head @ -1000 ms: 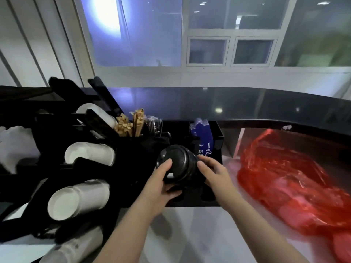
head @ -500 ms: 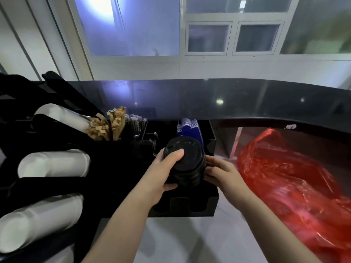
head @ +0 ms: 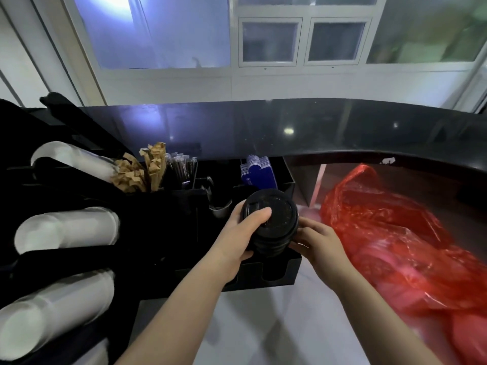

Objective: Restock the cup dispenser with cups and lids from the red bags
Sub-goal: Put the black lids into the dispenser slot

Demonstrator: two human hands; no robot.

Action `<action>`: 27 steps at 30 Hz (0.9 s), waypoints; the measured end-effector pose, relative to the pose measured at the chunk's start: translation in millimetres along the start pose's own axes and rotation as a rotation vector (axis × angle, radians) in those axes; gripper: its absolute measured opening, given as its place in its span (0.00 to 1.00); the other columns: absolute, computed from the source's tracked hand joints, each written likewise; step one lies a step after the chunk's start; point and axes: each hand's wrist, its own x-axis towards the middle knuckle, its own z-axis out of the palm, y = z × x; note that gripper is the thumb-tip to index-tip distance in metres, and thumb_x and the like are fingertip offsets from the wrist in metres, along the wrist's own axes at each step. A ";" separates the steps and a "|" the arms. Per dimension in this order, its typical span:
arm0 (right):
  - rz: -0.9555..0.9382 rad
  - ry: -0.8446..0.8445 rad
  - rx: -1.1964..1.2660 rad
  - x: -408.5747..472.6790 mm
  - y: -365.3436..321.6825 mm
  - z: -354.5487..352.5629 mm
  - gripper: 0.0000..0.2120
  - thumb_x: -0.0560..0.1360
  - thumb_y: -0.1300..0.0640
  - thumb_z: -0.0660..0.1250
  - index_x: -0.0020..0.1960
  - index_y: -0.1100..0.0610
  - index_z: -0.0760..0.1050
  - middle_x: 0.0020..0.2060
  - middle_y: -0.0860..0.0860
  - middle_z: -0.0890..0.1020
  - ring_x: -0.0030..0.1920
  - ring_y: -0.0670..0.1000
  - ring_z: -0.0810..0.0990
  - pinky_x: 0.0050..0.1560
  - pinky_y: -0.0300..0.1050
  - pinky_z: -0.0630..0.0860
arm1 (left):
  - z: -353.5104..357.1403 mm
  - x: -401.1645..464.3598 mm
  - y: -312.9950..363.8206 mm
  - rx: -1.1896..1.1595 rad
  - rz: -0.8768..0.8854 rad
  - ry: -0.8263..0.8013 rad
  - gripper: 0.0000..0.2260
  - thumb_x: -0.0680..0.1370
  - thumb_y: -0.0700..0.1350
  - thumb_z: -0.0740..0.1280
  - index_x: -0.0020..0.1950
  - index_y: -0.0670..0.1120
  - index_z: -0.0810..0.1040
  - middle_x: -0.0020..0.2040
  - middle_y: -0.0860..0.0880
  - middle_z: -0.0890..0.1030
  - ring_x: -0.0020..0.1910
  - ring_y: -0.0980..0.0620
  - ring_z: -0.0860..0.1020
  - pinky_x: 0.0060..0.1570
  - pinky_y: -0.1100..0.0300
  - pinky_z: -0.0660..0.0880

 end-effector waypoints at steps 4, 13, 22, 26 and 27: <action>0.009 0.036 -0.015 -3.3 0.0 0.2 0.23 0.75 0.71 0.55 0.50 0.51 0.85 0.46 0.53 0.86 0.47 0.50 0.84 0.44 0.37 0.78 | 5.8 1.0 1.5 0.009 -0.007 0.002 0.25 0.60 0.61 0.72 0.57 0.66 0.74 0.56 0.57 0.80 0.57 0.53 0.76 0.63 0.41 0.68; 0.044 0.139 -0.012 -3.2 -0.5 2.5 0.19 0.75 0.70 0.54 0.54 0.59 0.82 0.47 0.57 0.85 0.48 0.55 0.83 0.45 0.41 0.79 | 10.2 6.8 2.3 0.031 -0.012 -0.030 0.16 0.72 0.55 0.70 0.59 0.63 0.72 0.56 0.57 0.79 0.54 0.55 0.75 0.47 0.54 0.70; 0.101 0.183 -0.042 0.9 -0.5 8.7 0.12 0.78 0.65 0.58 0.56 0.60 0.78 0.47 0.56 0.85 0.50 0.54 0.84 0.52 0.47 0.80 | 8.2 14.5 1.6 0.062 -0.045 -0.028 0.20 0.73 0.56 0.69 0.64 0.61 0.70 0.57 0.57 0.77 0.56 0.54 0.74 0.57 0.49 0.66; 0.142 0.256 -0.062 4.0 0.7 8.2 0.08 0.78 0.64 0.59 0.54 0.59 0.75 0.47 0.56 0.84 0.49 0.55 0.84 0.49 0.46 0.81 | 8.4 15.5 3.8 0.109 -0.013 -0.022 0.17 0.73 0.57 0.69 0.61 0.61 0.72 0.53 0.59 0.79 0.50 0.60 0.76 0.45 0.62 0.69; 0.152 0.261 -0.076 4.1 1.4 7.9 0.08 0.78 0.64 0.59 0.54 0.59 0.75 0.47 0.57 0.84 0.49 0.55 0.84 0.49 0.47 0.81 | 8.1 15.7 3.8 0.134 0.000 -0.017 0.18 0.73 0.57 0.69 0.62 0.59 0.72 0.53 0.58 0.79 0.50 0.60 0.77 0.43 0.65 0.70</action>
